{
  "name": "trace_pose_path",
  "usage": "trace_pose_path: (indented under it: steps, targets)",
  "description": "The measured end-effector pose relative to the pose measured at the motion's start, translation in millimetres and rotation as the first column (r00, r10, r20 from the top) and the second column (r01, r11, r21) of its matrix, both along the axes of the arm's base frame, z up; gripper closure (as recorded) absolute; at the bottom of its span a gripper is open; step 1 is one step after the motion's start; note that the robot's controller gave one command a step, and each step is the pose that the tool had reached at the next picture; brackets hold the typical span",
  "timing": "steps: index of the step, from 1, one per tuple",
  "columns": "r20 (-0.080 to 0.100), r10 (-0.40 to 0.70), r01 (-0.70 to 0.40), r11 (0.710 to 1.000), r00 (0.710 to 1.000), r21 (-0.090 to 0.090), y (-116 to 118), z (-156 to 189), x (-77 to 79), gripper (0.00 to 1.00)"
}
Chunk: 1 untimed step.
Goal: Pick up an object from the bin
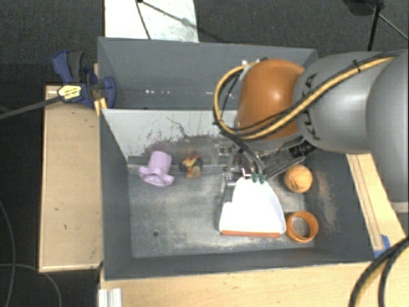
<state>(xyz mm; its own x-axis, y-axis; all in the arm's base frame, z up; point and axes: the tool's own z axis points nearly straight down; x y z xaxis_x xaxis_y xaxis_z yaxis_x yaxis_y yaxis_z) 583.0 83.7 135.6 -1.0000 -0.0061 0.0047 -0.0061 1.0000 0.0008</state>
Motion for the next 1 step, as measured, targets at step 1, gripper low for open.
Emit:
trace_pose_path:
  steps: [1]
  targets:
    - [0.007, -0.002, 0.002, 1.0, 1.0, 0.0, -0.4, 4.9, 1.7, 0.0]
